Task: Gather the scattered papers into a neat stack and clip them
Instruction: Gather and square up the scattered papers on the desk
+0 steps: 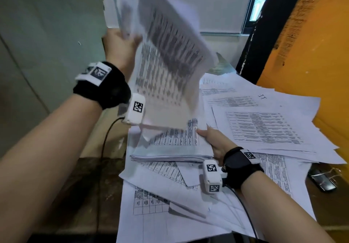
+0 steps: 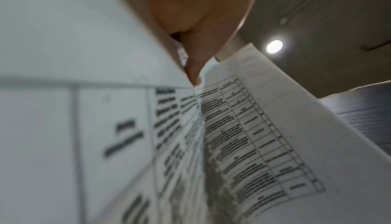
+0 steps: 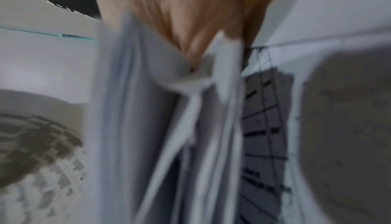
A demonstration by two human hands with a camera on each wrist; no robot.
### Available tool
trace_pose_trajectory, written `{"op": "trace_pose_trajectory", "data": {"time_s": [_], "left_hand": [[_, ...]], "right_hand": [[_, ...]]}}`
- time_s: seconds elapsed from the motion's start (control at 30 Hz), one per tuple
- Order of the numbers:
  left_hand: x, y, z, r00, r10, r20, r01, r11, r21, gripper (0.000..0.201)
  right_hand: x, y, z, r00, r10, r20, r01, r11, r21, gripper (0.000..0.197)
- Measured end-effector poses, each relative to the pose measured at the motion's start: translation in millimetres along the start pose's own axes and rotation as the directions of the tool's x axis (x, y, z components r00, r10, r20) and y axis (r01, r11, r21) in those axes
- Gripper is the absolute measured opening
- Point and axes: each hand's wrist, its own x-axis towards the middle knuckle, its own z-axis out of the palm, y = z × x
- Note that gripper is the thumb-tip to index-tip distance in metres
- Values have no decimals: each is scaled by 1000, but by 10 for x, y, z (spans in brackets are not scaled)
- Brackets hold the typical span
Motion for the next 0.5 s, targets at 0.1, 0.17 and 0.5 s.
{"op": "trace_pose_trajectory", "data": {"time_s": [0.1,0.17,0.5], "left_hand": [[-183,-453,125,936,-312,163,303,950,76,12],[-243,-791,177,856,-468,220,442,883,159,20],[-334,-1191,199,760,-513,399,484,856,180,20]], "right_hand": [[24,27,26,1000,-1,10,0,1000,11,39],[26,38,28,1000,8,24,-9,999,40,39],[-34,-17,-50,1000,-13,-8,14,998,54,54]]}}
